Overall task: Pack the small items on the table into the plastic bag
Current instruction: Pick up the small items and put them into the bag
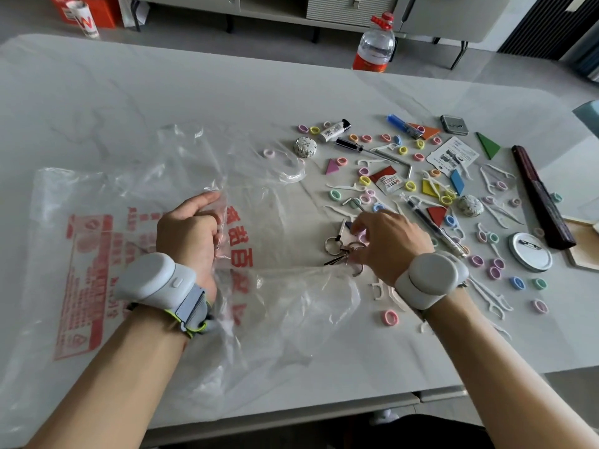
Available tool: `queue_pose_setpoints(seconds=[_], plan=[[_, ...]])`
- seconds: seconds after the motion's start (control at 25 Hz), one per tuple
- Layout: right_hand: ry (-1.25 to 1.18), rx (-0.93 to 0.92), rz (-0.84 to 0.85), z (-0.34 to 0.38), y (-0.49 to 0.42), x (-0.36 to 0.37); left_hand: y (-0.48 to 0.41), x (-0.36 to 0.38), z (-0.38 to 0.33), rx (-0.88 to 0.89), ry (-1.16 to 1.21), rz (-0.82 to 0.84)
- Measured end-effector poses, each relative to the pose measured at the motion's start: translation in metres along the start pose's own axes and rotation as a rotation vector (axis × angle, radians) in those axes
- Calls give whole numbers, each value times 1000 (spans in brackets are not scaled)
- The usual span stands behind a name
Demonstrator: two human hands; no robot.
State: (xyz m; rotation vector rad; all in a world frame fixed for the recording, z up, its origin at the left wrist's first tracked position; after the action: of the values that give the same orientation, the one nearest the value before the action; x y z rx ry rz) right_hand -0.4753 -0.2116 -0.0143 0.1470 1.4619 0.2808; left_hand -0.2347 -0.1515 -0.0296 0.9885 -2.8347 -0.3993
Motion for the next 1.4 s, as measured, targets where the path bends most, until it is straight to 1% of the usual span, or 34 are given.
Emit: queue_pose_setpoints(seconds=[0.08, 0.32, 0.48, 0.6, 0.68, 0.76, 0.8, 0.84, 0.96, 1.0, 1.04, 1.08, 1.12, 1.16, 1.2, 1.24, 1.28, 1.32, 1.4], plan=[[60, 18, 67, -6, 0, 8, -1, 1, 2, 2, -3, 0], [-33, -99, 88, 5, -2, 15, 0, 2, 2, 15, -32, -3], [-100, -188, -29, 18, -8, 25, 5, 2, -3, 21, -44, -16], [-299, -222, -106, 35, -10, 18, 4, -1, -5, 22, -42, -7], [-541, -216, -77, 46, -10, 14, 2, -1, -2, 6, -23, 17], [-763, -230, 19, 61, -12, 12, -1, -4, 0, -3, -5, 35], [-837, -235, 99, 70, -13, 15, -3, -5, 1, 1, -7, 42], [-858, -233, 198, 80, -14, 20, -5, -6, 2, 8, -14, 49], [-596, -286, 509, 109, -13, 34, -9, -9, 2, 28, -29, 52], [-623, -335, 590, 119, -9, 38, -9, -11, 1, 29, -38, 43], [-714, -373, 690, 126, -5, 42, -9, -12, 0, 30, -50, 34], [-782, -412, 757, 131, -3, 44, -8, -12, -1, 28, -54, 27], [-800, -439, 792, 134, -3, 45, -8, -13, -1, 20, -45, 22], [-816, -468, 766, 134, -4, 43, -7, -13, -2, 9, -33, 17], [-871, -437, 744, 130, -8, 43, -7, -13, -3, -2, -21, 17], [-906, -368, 696, 124, -13, 40, -7, -14, -4, -11, -18, 20], [-887, -329, 616, 116, -17, 37, -7, -14, -5, -12, -30, 25], [-807, -301, 500, 108, -21, 33, -7, -14, -6, -8, -50, 25], [-714, -246, 363, 89, -24, 27, -9, -14, -7, -7, -59, 16]])
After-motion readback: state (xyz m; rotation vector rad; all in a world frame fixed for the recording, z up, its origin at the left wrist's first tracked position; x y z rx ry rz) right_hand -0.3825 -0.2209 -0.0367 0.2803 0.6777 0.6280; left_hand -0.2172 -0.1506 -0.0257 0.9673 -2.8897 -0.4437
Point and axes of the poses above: each hand's wrist, its own y-axis away from the middle knuckle, its own x-axis out of the palm, z = x × y, the point moved 3 cm from there along -y, towards the middle knuckle, and after that the axes turned 3 degrees about x, right-handed, at the moved point
